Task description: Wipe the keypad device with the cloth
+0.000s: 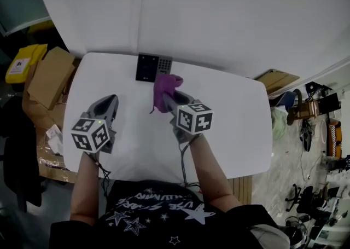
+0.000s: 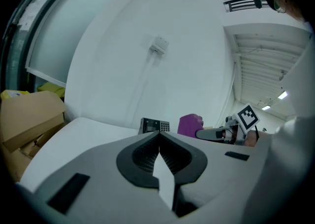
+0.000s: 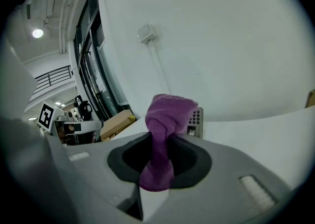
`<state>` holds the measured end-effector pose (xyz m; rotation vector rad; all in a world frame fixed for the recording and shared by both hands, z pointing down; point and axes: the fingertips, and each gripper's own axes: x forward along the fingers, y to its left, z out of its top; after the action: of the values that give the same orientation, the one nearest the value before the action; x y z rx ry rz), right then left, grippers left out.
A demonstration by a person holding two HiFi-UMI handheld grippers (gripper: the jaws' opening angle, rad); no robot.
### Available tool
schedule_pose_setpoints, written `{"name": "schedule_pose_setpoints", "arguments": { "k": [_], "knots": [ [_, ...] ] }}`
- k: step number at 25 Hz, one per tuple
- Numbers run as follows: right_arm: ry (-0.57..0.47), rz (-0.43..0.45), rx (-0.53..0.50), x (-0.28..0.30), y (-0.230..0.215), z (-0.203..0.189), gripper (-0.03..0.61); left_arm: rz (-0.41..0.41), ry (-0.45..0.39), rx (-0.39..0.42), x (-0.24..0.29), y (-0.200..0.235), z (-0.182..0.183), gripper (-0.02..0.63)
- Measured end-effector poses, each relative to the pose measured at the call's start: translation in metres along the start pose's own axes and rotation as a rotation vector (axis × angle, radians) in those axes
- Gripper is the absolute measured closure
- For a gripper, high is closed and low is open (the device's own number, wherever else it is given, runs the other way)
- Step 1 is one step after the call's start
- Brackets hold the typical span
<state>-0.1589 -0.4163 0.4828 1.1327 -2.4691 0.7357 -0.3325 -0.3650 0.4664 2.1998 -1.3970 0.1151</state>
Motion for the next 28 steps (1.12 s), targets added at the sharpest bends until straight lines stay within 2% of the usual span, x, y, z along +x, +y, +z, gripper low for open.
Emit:
{"name": "schedule_pose_setpoints", "arguments": {
  "k": [10,18,28],
  "knots": [
    [0.025,0.012,-0.012,0.062,0.004,0.017,0.486,-0.032,0.01,0.011,0.04,0.03,0.024,0.604],
    [0.057,-0.002,-0.004,0.103,-0.002,0.013,0.486,-0.038,0.038,-0.012,0.061,0.059,0.017,0.606],
    [0.116,0.008,-0.06,0.147,-0.003,0.012,0.486,-0.011,0.037,-0.013,0.08,0.084,0.016,0.606]
  ]
}}
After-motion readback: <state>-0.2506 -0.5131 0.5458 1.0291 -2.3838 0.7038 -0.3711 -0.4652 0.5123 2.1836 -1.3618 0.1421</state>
